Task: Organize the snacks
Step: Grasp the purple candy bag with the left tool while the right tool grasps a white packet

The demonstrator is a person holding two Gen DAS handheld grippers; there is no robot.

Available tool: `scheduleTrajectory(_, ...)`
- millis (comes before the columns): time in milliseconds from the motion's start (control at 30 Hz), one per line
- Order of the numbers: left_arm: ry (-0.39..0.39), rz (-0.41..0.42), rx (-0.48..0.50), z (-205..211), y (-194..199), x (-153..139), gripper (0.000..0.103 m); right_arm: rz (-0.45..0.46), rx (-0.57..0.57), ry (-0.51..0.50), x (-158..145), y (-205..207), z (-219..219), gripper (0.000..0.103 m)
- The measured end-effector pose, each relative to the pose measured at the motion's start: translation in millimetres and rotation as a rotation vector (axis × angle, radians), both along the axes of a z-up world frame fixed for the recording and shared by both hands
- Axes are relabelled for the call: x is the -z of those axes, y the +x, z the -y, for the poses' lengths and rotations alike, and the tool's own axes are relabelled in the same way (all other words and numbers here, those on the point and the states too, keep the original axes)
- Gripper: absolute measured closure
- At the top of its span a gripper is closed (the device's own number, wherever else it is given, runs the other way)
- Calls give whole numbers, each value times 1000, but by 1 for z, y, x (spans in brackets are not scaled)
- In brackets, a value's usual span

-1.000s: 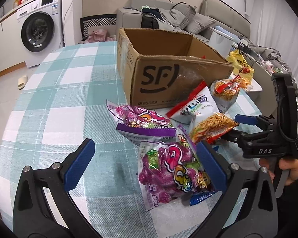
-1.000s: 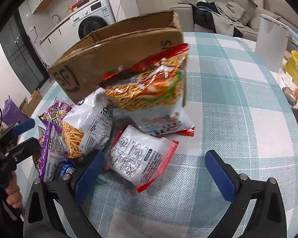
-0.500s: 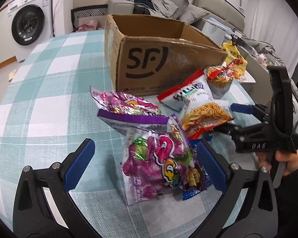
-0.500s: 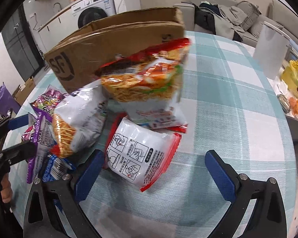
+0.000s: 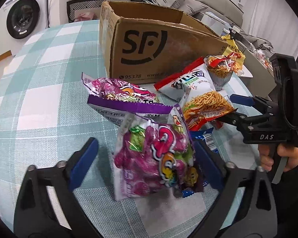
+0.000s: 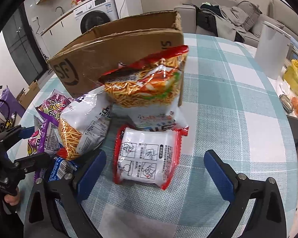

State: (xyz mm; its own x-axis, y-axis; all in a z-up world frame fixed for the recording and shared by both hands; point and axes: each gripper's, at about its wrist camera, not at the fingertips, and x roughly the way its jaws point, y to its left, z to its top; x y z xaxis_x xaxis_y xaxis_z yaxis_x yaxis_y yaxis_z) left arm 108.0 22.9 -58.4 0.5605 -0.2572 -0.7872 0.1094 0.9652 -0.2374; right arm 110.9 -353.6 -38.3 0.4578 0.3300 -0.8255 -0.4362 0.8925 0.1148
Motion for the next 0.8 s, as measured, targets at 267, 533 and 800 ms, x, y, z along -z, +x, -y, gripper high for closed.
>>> scheduleTrajectory(267,-23,35,33,1,-3,-3,46,-3,-20,1,-1,-9,-7,17)
scheduleTrajectory(533,-15,69,57,6,-7,-11,51,0,-35,0,-1,-10,-9,28)
scheduleTrajectory(800,-15,91,53,5,-12,-17,51,19,-63,-5,-5,-20,-14,45)
